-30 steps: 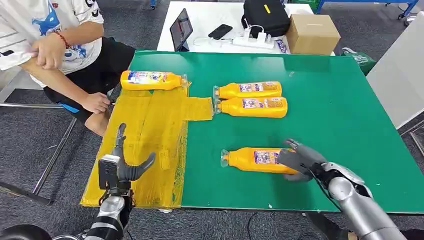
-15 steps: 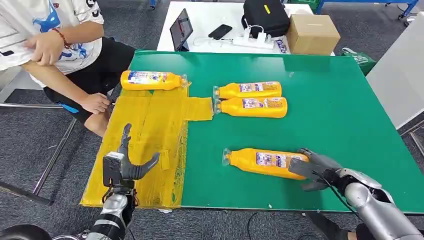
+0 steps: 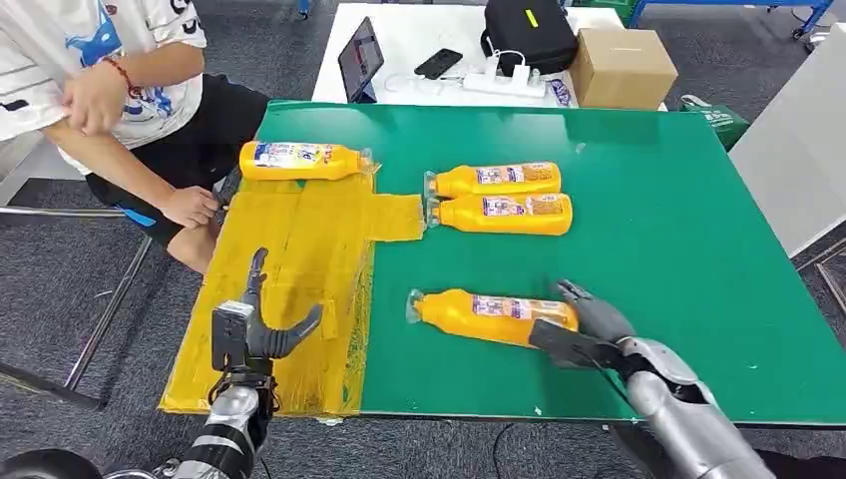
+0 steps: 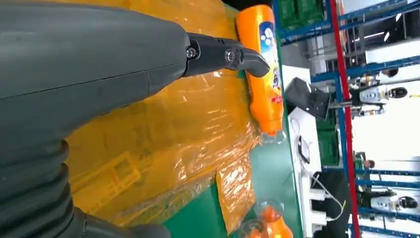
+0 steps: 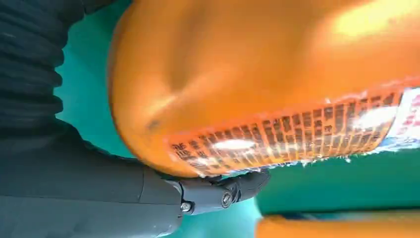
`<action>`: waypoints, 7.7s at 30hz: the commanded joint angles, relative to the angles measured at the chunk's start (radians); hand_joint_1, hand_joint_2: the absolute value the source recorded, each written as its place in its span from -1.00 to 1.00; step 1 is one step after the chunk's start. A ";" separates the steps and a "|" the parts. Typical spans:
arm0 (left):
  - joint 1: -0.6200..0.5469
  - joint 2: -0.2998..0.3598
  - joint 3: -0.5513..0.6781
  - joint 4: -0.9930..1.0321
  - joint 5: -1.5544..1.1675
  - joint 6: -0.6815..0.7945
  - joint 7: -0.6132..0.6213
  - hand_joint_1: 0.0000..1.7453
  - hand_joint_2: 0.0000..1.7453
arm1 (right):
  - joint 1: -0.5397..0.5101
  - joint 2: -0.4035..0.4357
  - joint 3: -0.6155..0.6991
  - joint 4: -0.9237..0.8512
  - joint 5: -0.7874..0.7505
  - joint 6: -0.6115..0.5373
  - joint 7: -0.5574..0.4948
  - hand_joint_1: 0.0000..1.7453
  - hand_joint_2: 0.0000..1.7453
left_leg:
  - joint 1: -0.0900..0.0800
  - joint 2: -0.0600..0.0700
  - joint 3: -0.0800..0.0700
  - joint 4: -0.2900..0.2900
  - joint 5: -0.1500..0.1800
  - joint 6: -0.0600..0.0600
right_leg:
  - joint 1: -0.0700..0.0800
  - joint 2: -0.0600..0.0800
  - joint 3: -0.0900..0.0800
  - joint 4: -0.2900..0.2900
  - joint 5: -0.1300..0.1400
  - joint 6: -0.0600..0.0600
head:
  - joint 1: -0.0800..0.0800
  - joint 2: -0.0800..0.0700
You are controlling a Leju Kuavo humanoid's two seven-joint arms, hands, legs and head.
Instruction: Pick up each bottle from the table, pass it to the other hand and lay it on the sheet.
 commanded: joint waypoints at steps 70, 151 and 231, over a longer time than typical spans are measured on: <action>0.160 0.007 -0.143 -0.236 0.579 -0.496 0.234 -1.00 1.00 | 0.291 0.554 -0.322 -0.236 -0.193 -0.572 -0.573 1.00 1.00 | 0.002 0.003 0.003 0.000 -0.003 -0.001 | 0.002 0.001 0.003 -0.001 -0.002 -0.002 | 0.000 0.000; 0.188 0.042 -0.353 -0.296 0.589 -0.622 0.235 -1.00 1.00 | 0.130 0.660 0.003 0.340 -0.137 -0.452 -0.566 1.00 1.00 | 0.002 0.000 0.002 -0.001 -0.003 -0.002 | 0.002 -0.002 0.002 -0.001 -0.003 -0.003 | 0.000 0.000; -0.230 0.140 -0.046 -0.083 -0.419 0.351 0.109 1.00 1.00 | 0.275 0.629 -0.005 -0.666 -0.310 -0.716 -0.573 -1.00 -1.00 | 0.001 -0.003 -0.004 0.000 0.001 -0.001 | 0.000 -0.003 -0.004 0.001 -0.001 -0.002 | 0.000 0.000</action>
